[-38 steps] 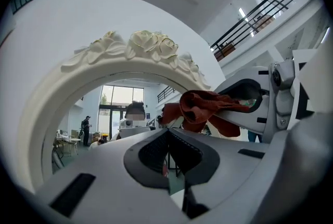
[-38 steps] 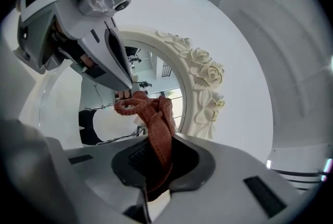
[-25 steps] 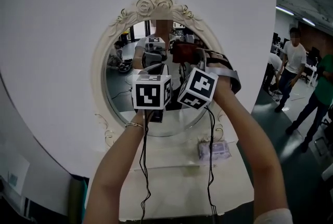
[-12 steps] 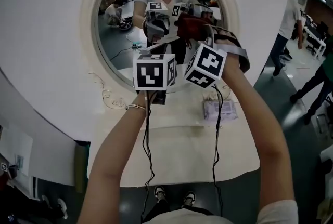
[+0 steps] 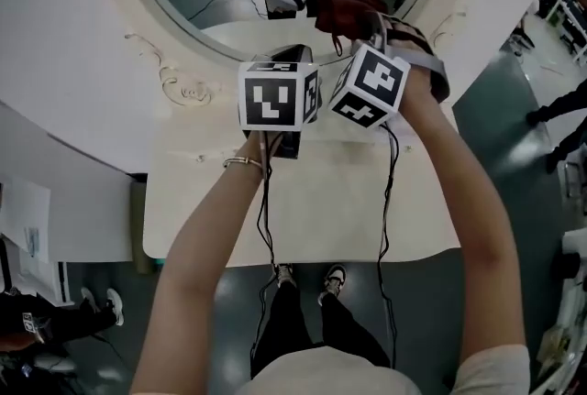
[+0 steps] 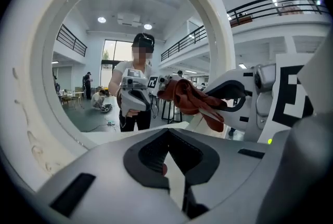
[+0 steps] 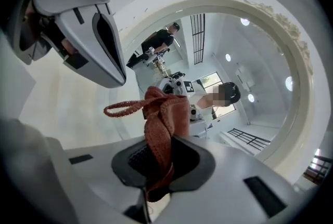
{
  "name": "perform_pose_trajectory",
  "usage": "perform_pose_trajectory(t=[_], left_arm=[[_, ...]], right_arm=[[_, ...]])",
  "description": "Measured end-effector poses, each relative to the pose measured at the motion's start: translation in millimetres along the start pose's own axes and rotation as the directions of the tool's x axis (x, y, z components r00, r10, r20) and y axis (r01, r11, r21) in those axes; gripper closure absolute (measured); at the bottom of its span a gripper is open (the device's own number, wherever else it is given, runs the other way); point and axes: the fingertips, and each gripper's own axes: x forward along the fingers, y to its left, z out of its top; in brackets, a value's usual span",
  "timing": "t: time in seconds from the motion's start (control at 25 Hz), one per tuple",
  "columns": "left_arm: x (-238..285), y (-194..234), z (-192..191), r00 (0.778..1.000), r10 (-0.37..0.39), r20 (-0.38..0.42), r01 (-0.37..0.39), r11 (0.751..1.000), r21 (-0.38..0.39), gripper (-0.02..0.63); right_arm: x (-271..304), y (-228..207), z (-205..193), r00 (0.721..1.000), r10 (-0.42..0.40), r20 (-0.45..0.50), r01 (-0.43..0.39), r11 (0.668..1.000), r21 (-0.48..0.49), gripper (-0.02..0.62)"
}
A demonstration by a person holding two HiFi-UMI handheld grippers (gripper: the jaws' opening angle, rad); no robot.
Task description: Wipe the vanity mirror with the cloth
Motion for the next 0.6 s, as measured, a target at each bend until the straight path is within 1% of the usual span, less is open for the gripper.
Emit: perform_pose_trajectory(t=[0.08,0.16,0.32,0.44,0.6], left_arm=[[6.2,7.0,-27.4,0.999,0.0,-0.035,0.0,1.0,-0.026,0.6],[11.1,13.7,-50.9,0.998,0.005,-0.06,-0.007,0.999,-0.047,0.6],[14.8,23.7,-97.0,0.993,0.01,-0.116,-0.02,0.996,-0.086,0.6],[16.0,30.2,-113.9,0.991,0.008,-0.134,-0.021,0.995,-0.098,0.6],[14.8,37.2,-116.8,0.991,0.013,-0.135,-0.026,0.995,-0.096,0.6]], right_arm=[[10.2,33.1,-1.1,0.998,0.062,-0.004,-0.062,0.998,0.006,0.535],[19.5,61.6,-3.2,0.994,0.105,-0.011,-0.105,0.994,0.012,0.535],[32.1,105.6,-6.2,0.987,0.156,-0.025,-0.155,0.988,0.025,0.535],[38.2,114.3,-5.8,0.988,0.151,-0.029,-0.149,0.988,0.041,0.535],[39.7,114.2,-5.4,0.987,0.154,-0.034,-0.152,0.987,0.058,0.535]])
